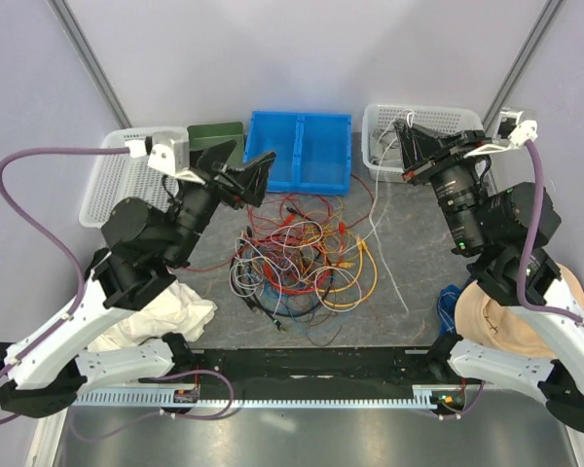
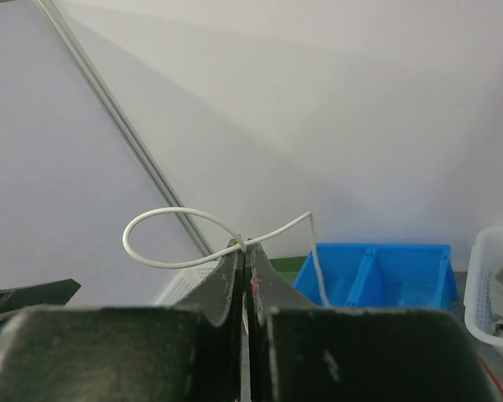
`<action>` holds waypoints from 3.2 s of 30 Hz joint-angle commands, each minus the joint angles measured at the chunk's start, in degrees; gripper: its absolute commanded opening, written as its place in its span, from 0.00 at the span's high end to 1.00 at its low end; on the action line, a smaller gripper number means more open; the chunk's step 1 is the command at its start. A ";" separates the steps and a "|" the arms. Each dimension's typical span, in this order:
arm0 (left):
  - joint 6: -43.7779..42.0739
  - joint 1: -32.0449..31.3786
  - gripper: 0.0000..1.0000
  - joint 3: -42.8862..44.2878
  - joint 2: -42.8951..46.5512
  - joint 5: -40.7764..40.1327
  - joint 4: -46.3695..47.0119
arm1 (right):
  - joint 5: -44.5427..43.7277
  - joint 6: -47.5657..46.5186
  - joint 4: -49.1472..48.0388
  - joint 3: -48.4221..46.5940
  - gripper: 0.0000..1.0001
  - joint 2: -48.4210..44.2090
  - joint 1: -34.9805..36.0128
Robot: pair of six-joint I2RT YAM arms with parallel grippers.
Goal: Untangle the cables
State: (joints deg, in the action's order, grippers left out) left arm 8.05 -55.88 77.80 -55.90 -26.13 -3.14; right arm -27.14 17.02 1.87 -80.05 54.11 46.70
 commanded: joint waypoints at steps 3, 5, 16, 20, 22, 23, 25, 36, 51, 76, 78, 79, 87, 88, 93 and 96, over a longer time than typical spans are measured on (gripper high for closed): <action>-10.68 0.07 0.06 -10.91 1.68 15.38 22.36 | 3.21 2.75 11.03 -7.04 1.00 1.44 0.06; -11.57 0.15 0.05 -12.40 0.01 22.42 24.66 | 4.72 4.51 13.41 -9.24 1.00 1.79 0.06; -13.06 0.07 0.00 -21.72 -6.59 38.17 47.76 | 11.84 8.82 22.39 -16.71 1.00 4.34 -0.03; -14.20 0.07 0.00 -22.96 -8.43 39.93 53.04 | 13.77 9.79 23.79 -17.24 1.00 4.78 0.06; -14.99 0.07 0.00 -23.48 -9.31 41.94 55.42 | 14.91 10.32 24.23 -17.86 1.00 5.22 0.06; -15.26 0.15 0.00 -23.40 -10.10 42.91 57.00 | 15.88 11.01 24.67 -18.03 1.00 5.31 0.06; -15.70 0.07 0.01 -22.26 -11.16 45.11 57.45 | 16.67 11.46 25.11 -18.56 1.00 5.66 0.06; -21.59 0.15 0.00 -14.87 -21.26 38.79 52.36 | 20.72 12.95 26.43 -18.83 1.00 5.48 0.06; -20.18 3.05 0.80 -7.84 -29.44 41.24 50.95 | 21.25 13.39 26.43 -15.93 1.00 3.02 0.06; 1.52 17.73 0.98 38.81 -42.52 29.99 -2.14 | 2.35 10.41 24.33 6.91 0.02 -8.21 -0.03; 1.53 18.61 0.98 41.45 -44.99 30.78 -1.17 | 2.17 10.76 22.14 11.39 0.02 -9.71 0.06; 1.35 18.87 0.98 44.43 -46.22 31.14 -0.91 | 2.26 10.76 21.34 13.06 0.02 -11.29 0.06; -1.72 20.89 0.98 55.79 -60.02 33.16 4.69 | 1.11 13.38 13.44 28.97 0.02 -17.53 0.06; -1.73 21.24 0.98 55.79 -60.55 33.16 5.50 | 1.38 13.92 12.82 31.86 0.02 -18.07 0.06; -1.20 23.27 0.98 57.19 -66.69 33.51 10.95 | 2.44 15.94 10.61 38.29 0.02 -20.79 0.06; -1.37 24.15 0.98 59.91 -70.91 33.95 12.10 | 2.35 15.94 11.05 40.58 0.02 -21.76 0.06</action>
State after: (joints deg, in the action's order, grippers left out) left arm 6.44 -33.06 132.42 -122.43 6.52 3.01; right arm -25.12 31.62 16.43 -41.15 34.09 46.72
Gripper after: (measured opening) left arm 0.033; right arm 0.979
